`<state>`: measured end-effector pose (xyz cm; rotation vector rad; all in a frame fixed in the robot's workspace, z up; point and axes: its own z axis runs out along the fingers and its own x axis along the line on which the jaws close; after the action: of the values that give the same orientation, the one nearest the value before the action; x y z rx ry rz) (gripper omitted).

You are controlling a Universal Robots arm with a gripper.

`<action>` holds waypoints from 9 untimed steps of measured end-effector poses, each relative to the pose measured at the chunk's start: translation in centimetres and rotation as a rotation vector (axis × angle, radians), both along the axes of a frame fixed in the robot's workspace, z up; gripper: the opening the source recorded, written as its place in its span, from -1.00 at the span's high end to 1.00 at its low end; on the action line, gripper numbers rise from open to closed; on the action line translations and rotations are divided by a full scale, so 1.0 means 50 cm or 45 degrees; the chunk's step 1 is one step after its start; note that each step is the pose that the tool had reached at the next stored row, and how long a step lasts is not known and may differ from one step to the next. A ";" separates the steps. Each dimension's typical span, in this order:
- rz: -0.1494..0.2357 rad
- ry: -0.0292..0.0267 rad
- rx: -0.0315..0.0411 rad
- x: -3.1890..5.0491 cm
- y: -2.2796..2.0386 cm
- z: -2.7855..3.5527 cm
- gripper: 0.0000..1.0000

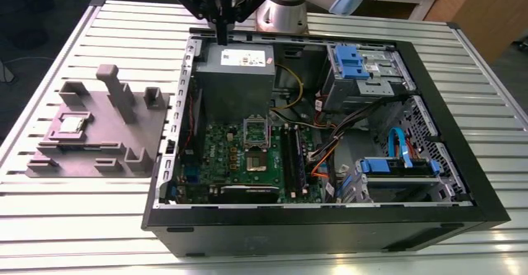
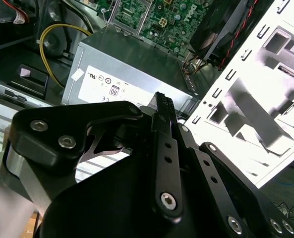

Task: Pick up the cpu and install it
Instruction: 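Reach for the cpu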

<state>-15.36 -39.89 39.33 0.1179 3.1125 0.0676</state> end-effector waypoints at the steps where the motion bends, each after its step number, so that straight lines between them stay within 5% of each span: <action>1: 0.000 0.0000 0.0000 0.000 0.0000 0.000 0.80; 9: 0.000 -0.0001 0.0000 -0.007 0.0000 0.000 0.80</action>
<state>-15.73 -39.89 39.33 0.1180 3.1125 0.0676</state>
